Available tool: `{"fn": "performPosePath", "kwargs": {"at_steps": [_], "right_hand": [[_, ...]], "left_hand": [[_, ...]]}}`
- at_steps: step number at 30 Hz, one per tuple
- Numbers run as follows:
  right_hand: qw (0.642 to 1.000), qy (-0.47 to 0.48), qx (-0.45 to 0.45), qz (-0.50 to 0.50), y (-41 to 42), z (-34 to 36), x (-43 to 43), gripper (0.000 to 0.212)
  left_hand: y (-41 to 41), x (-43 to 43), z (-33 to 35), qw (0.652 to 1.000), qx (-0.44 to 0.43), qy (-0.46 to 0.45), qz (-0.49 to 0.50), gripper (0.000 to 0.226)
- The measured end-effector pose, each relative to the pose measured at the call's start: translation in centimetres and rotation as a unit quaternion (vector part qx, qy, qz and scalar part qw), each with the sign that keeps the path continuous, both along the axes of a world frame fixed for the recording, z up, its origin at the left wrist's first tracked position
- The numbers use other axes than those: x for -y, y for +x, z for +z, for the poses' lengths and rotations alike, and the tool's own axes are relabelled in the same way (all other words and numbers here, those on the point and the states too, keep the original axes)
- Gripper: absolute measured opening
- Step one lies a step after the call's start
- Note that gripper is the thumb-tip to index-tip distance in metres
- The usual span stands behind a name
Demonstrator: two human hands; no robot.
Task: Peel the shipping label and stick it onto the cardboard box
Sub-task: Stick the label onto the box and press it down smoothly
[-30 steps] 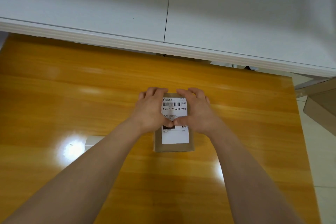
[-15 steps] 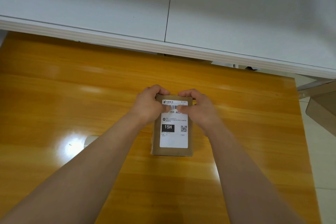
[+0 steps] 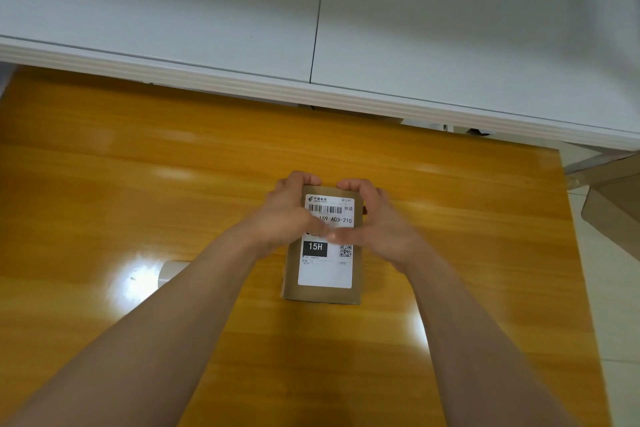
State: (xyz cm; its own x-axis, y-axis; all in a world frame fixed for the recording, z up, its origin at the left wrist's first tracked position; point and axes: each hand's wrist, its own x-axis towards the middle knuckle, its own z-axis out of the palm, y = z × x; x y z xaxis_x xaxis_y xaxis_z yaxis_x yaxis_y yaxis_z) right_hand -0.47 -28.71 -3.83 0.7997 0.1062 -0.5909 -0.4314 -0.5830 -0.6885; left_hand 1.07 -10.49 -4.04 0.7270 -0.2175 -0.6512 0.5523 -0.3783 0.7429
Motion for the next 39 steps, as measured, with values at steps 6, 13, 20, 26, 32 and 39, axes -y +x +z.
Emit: {"fn": "performPosePath", "kwargs": {"at_steps": [6, 13, 20, 26, 32, 39], "right_hand": [[0.995, -0.050, -0.007, 0.090, 0.1, 0.1, -0.1, 0.108], [0.999, -0.012, -0.020, 0.021, 0.2, -0.2, -0.2, 0.095], [0.996, 0.071, -0.029, -0.048, 0.2, -0.2, -0.3, 0.074], [0.990, 0.107, -0.031, -0.089, 0.3, -0.1, -0.5, 0.050], [0.980, 0.121, -0.013, -0.155, 0.4, 0.0, -1.1, 0.029], [0.963, 0.166, 0.009, -0.211, 0.1, -1.0, -1.4, 0.022]], "left_hand": [[-0.4, -0.1, -0.1, 0.978, 0.081, 0.100, -0.165, 0.109], [0.6, 0.2, 0.1, 0.967, 0.111, 0.148, -0.176, 0.093], [1.1, 0.1, -0.6, 0.978, 0.083, 0.123, -0.146, 0.075], [0.9, 0.8, -1.4, 0.999, 0.021, 0.039, 0.006, 0.052], [0.1, 2.0, -2.1, 0.992, 0.030, 0.011, 0.123, 0.028], [0.0, 1.9, -2.9, 0.988, 0.052, -0.019, 0.147, 0.011]]}}
